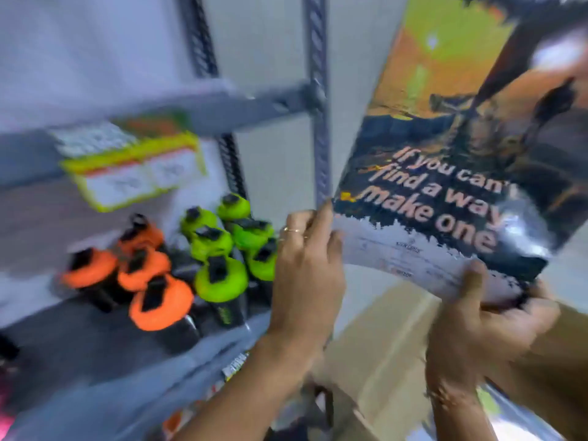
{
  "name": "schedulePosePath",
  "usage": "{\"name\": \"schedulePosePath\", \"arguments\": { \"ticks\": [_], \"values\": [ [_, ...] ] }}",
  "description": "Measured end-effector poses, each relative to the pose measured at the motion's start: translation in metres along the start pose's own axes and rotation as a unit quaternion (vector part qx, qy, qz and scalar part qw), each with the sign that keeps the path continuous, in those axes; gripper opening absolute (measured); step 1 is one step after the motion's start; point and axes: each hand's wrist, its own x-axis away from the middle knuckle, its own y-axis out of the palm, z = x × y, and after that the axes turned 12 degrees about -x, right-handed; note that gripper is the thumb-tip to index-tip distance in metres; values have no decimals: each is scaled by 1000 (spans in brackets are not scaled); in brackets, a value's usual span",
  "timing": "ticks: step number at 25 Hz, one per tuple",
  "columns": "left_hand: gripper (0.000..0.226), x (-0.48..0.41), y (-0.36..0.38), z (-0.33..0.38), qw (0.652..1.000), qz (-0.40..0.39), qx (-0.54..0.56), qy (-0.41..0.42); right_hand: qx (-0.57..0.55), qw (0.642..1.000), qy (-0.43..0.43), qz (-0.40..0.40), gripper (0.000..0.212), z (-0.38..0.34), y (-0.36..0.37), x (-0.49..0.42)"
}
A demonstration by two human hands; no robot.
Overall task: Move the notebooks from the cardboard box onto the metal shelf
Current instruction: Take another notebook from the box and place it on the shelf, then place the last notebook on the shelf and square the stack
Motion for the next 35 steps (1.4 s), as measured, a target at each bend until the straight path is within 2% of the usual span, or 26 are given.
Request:
{"name": "schedulePosePath", "arguments": {
  "ticks": [3,6,9,12,15,17,18,19,21,22,23,24,25,26,27,28,29,30,31,32,33,34,35],
  "values": [
    [43,-42,-99,-27,988,136,-78,-8,-74,990,-1,-117,50,-70,78,19],
    [36,-77,-160,-44,962,164,-205,-76,-71,972,-47,-219,49,-125,146,29],
    [20,-119,-182,-60,927,114,-333,-132,-29,927,-23,-373,36,-157,214,23],
    [20,-146,-185,-80,881,11,-429,-197,100,851,-32,-514,17,-160,264,23],
    [26,-152,-188,-92,843,-51,-466,-264,226,795,-18,-563,21,-150,282,30],
    [28,-152,-184,-87,827,-55,-495,-263,233,787,-28,-570,25,-146,281,30],
    [27,-152,-179,-80,824,-34,-511,-241,201,798,-50,-566,27,-143,274,28],
    [26,-150,-170,-71,829,6,-522,-200,138,824,-84,-544,28,-138,262,26],
    [25,-142,-137,-49,847,118,-517,-50,-41,891,-182,-413,24,-123,219,19],
    [23,-130,-106,-33,856,145,-495,38,-97,916,-213,-327,22,-102,191,13],
    [20,-112,-68,-15,877,128,-449,116,-108,937,-219,-252,22,-72,157,7],
    [18,-85,-30,2,908,62,-381,163,-84,955,-195,-208,23,-39,123,4],
    [19,-54,19,20,937,-44,-293,185,-20,975,-140,-174,27,3,84,-7],
    [25,-22,63,32,945,-159,-228,175,51,986,-44,-152,30,44,47,-14],
    [32,13,104,45,930,-277,-190,153,145,979,62,-131,32,86,4,-21],
    [36,52,147,58,891,-387,-188,146,262,944,170,-110,32,126,-47,-26],
    [37,95,192,71,836,-488,-190,166,382,880,268,-86,32,161,-106,-31],
    [34,131,227,69,780,-559,-196,203,469,802,362,-74,34,185,-150,-31],
    [33,169,256,70,735,-602,-203,239,534,716,446,-62,37,202,-199,-29],
    [33,200,280,65,697,-634,-223,251,575,645,499,-59,41,213,-236,-22],
    [33,229,298,59,672,-655,-240,248,601,601,524,-62,46,223,-268,-16],
    [34,259,314,52,659,-670,-250,232,620,578,526,-70,52,232,-295,-10],
    [36,286,327,46,656,-683,-254,200,629,570,521,-87,58,241,-315,-4]
  ]
}}
